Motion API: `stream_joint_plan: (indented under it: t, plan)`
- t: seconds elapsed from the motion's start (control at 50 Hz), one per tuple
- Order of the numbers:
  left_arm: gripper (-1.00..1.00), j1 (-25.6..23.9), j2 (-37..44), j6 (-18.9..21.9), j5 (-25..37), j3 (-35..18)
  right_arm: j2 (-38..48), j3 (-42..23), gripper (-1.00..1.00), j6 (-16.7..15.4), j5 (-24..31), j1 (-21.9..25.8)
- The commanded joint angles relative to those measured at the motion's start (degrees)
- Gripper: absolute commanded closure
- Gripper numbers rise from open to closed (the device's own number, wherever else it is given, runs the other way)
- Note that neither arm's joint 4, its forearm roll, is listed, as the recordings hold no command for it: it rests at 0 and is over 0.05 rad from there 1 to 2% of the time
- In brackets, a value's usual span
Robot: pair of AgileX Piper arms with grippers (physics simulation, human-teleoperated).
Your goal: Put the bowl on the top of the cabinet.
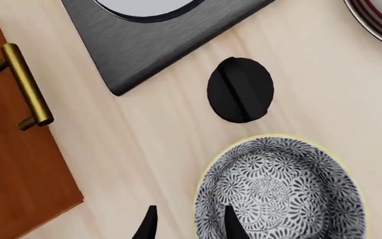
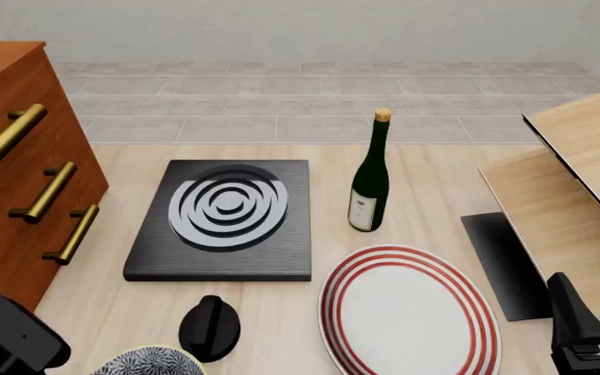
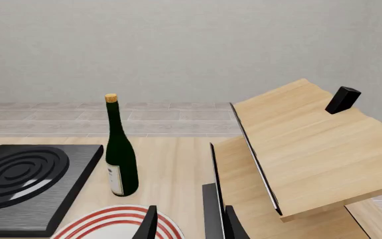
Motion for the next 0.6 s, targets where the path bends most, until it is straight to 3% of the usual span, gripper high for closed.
stream_joint_plan:
  t: [0.02,0.6]
  plan:
    - [-1.0,-1.0,1.2,-0.1,-3.3,2.7,0.0,0.0,-1.0,0.0,0.0,0.0]
    - [-1.0,2.1,5.8,3.4,-11.4,8.2,0.0,0.0,-1.0,0.0,0.0,0.0]
